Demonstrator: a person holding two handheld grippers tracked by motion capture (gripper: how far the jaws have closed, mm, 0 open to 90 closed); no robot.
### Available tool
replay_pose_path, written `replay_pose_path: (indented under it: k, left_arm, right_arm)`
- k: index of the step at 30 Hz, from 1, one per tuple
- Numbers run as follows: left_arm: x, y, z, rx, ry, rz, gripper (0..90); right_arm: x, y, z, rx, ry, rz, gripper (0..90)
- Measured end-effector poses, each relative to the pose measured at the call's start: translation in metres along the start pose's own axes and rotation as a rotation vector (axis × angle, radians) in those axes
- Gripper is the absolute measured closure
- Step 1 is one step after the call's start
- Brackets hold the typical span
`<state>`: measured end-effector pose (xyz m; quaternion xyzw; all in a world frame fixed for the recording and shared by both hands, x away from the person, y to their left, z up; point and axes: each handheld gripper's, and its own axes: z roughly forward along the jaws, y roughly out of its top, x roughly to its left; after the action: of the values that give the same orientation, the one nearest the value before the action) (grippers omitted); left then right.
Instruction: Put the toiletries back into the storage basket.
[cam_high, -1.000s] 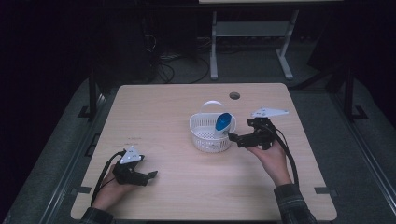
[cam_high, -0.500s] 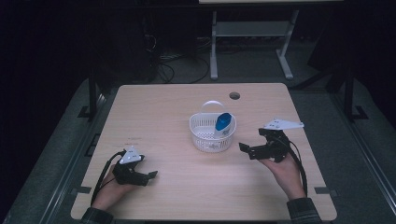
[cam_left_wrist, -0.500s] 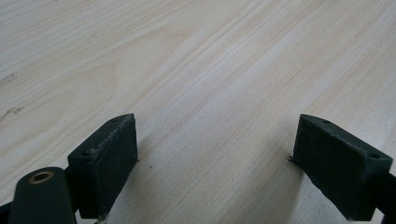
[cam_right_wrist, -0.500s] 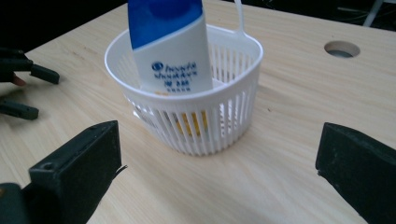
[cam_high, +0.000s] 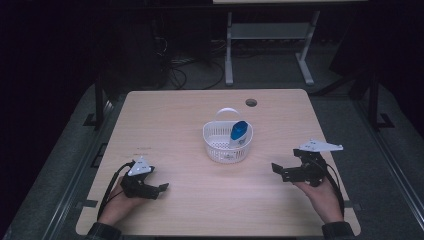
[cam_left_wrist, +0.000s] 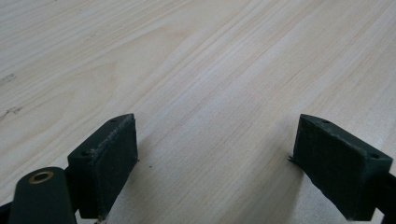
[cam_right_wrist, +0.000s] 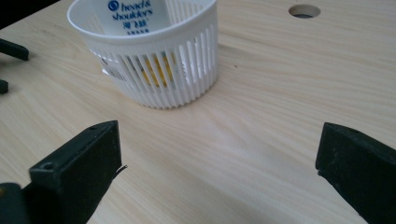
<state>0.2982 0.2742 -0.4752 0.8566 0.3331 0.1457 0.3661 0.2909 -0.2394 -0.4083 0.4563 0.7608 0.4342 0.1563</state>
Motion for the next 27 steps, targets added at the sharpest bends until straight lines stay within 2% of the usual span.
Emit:
replay_pose_path:
  k: [8,19,27]
  left_arm:
    - [0.000,0.000,0.000,0.000,0.000,0.001,13.1]
    - [0.000,0.000,0.000,0.000,-0.002,-0.004,13.1]
    - [0.000,0.000,0.000,0.003,-0.002,0.002,13.1]
  right_arm:
    - [-0.006,-0.014,-0.006,0.031,-0.049,0.006,0.0]
    - [-0.020,-0.041,-0.002,0.107,-0.117,0.014,0.0]
    - [-0.034,-0.056,0.002,0.128,-0.163,0.031,0.0]
